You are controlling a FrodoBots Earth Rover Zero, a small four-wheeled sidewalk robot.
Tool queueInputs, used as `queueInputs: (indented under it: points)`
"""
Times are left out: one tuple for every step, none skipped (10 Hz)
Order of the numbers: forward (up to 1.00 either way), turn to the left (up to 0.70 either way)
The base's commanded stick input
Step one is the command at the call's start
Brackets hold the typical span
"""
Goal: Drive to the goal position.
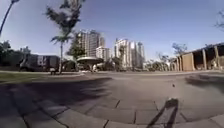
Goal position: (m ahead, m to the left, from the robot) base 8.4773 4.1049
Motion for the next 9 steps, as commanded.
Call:
queueInputs:
  points:
    - [0.7, 0.01]
    - [0.7, 0.01]
    - [0.7, 0.01]
    - [0.7, 0.01]
    - [0.7, 0.01]
    - [0.7, 0.01]
    - [0.7, 0.01]
    - [0.7, 0.01]
    - [0.7, 0.01]
